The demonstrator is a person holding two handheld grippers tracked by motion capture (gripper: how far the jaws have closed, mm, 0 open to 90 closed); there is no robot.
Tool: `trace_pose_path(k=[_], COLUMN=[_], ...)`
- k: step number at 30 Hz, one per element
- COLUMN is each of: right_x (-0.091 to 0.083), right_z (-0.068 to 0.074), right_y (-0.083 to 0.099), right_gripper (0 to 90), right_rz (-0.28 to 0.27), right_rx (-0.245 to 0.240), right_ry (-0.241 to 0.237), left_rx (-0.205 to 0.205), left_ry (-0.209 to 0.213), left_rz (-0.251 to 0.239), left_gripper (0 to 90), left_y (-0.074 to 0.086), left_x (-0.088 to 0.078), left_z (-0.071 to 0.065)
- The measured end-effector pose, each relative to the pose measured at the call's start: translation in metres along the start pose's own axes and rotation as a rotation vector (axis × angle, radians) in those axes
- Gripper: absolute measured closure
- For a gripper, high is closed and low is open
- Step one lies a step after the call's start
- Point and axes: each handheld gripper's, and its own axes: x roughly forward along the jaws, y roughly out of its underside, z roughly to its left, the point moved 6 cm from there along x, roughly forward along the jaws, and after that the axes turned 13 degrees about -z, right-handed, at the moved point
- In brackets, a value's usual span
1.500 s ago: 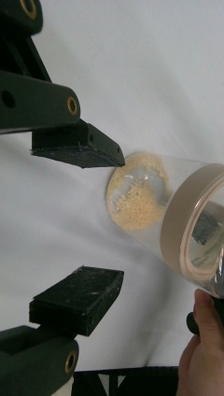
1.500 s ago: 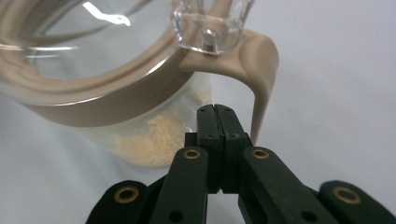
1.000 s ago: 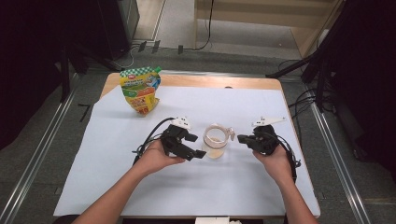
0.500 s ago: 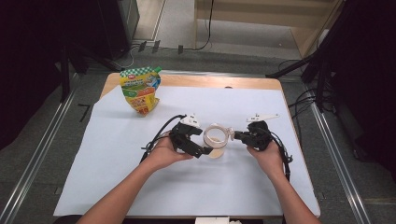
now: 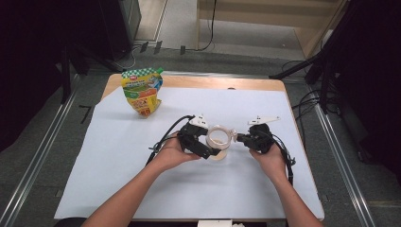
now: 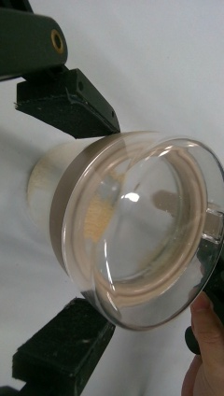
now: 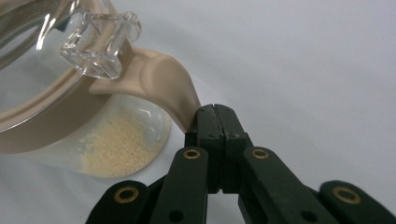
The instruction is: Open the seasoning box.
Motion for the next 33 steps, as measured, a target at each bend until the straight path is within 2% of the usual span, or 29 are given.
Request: trace_pose_path(k=[4,6,10,16,26,30,33], right_x=[0.001,0.002,0.002,0.002,0.002,0.002,0.002], right_z=[0.0,0.0,0.0,0.0,0.0,0.0,-0.001], right_y=[0.002,0.003,0.003,0.003,0.003,0.003,0.003], right_gripper=[90.0,90.0,90.0,90.0,90.0,90.0,90.0], right_rz=[0.011,0.014,0.015,0.014,0.013,0.014,0.013], right_rx=[-0.011,-0.014,-0.01,-0.01,-0.009,-0.007,-0.017], right_ry=[0.009,0.015,0.014,0.017,0.011,0.011,0.012], left_rx=[-0.001,0.006,0.025,0.017,0.026,0.027,0.018], left_ry=[-0.01,-0.014,-0.015,-0.006,-0.002,0.008,0.015], left_rz=[-0.004,-0.011,0.004,-0.003,0.001,-0.002,-0.021], left_gripper=[12.1,11.9,11.8,11.6,11.5,11.6,15.0], left_y=[-0.002,-0.005,-0.009,-0.013,-0.024,-0.033,-0.041], left_x=[0.002,0.002,0.001,0.0,-0.004,-0.005,-0.006], left_z=[-0.001,-0.001,-0.002,-0.002,-0.004,-0.005,-0.007])
